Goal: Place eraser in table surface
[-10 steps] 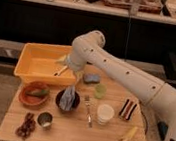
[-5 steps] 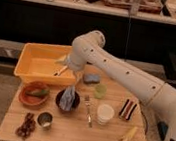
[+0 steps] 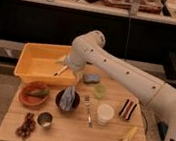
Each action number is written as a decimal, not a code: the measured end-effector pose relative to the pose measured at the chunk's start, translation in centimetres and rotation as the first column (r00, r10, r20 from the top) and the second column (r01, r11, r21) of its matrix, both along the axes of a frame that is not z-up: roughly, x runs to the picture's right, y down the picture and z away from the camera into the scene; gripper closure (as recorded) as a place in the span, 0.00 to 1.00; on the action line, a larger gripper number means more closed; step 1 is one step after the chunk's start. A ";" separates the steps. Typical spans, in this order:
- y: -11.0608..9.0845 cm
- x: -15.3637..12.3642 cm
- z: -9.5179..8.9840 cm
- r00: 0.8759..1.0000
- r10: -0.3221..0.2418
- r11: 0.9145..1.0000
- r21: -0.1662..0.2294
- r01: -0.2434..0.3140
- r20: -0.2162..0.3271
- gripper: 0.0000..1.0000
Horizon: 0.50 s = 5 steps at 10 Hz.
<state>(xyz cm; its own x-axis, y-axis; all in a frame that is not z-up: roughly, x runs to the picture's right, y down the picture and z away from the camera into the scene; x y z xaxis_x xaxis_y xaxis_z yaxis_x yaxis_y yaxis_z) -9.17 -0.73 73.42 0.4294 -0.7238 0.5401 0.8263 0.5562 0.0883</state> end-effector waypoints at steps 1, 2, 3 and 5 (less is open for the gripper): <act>0.0 0.1 0.0 1.000 0.000 1.000 0.000 0.000 -0.001 0.20; 0.0 0.3 0.3 1.000 0.005 1.000 -0.002 -0.005 -0.011 0.20; -0.1 1.0 0.8 1.000 0.016 1.000 -0.005 -0.016 -0.023 0.20; -0.2 3.7 1.8 0.998 0.038 0.999 -0.001 -0.038 -0.047 0.20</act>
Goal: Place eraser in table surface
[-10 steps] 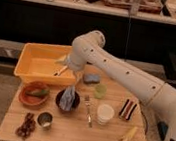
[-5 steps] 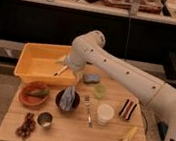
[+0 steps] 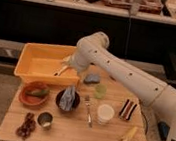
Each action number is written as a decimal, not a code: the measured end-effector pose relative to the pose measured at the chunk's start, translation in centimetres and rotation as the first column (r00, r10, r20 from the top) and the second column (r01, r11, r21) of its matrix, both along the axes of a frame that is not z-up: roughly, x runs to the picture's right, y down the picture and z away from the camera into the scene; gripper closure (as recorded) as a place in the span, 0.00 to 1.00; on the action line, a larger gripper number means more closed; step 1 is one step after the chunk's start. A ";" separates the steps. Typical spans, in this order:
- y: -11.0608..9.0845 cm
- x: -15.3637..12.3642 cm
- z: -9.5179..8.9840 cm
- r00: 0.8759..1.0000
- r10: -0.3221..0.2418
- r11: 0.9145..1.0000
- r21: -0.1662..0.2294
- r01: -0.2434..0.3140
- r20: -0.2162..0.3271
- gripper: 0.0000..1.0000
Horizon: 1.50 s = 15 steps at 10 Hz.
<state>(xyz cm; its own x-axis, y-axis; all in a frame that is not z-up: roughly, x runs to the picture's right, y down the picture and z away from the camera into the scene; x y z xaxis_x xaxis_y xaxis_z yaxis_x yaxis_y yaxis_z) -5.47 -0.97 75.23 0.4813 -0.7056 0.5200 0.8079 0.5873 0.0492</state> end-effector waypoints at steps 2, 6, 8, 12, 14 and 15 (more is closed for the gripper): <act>0.1 5.2 0.9 0.999 0.028 1.000 0.002 -0.028 -0.025 0.20; 0.3 15.1 1.6 0.997 0.042 0.999 -0.006 -0.043 -0.072 0.20; 1.0 20.0 1.1 0.995 0.034 0.999 -0.027 -0.037 -0.089 0.20; 5.5 28.2 -1.4 0.990 0.014 0.992 -0.118 -0.031 -0.142 0.20; 6.7 29.6 -2.0 0.989 0.013 0.990 -0.136 -0.033 -0.146 0.20; 6.6 29.2 -1.9 0.990 0.010 0.990 -0.135 -0.030 -0.141 0.20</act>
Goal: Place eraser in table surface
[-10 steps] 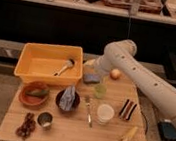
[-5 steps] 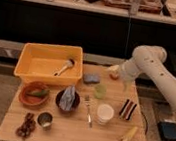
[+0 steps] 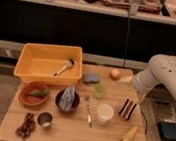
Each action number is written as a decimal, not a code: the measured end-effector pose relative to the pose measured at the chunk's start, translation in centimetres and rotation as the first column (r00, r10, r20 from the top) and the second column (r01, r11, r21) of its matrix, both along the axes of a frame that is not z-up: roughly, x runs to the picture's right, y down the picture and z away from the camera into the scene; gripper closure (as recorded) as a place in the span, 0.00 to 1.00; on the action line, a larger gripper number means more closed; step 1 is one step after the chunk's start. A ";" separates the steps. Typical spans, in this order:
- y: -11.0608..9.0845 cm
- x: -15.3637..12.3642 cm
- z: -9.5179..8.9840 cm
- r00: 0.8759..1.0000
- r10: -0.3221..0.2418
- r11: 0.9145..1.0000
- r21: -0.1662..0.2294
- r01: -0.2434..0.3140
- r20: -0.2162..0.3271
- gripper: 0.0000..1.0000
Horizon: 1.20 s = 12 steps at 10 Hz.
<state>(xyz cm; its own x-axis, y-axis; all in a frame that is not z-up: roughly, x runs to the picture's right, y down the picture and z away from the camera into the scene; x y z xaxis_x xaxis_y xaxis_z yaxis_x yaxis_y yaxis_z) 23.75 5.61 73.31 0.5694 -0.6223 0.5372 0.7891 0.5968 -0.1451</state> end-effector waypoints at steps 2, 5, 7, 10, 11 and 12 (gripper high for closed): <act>0.1 0.3 -0.1 1.000 0.004 1.000 0.000 -0.004 -0.005 0.20; 0.5 0.3 0.1 1.000 -0.019 1.000 -0.021 0.019 -0.013 0.20; 2.3 0.8 1.5 0.998 -0.047 0.997 -0.058 0.044 -0.044 0.20; 6.7 2.4 5.8 0.991 -0.076 0.992 -0.106 0.064 -0.113 0.20; 7.5 2.8 6.7 0.988 -0.085 0.990 -0.121 0.070 -0.127 0.20; 8.5 3.2 8.1 0.982 -0.108 0.986 -0.143 0.086 -0.152 0.20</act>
<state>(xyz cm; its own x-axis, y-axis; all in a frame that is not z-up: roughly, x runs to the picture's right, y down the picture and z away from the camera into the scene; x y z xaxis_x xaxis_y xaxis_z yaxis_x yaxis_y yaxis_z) 26.96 14.11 81.42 0.5943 -0.6066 0.5280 0.8029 0.4846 -0.3470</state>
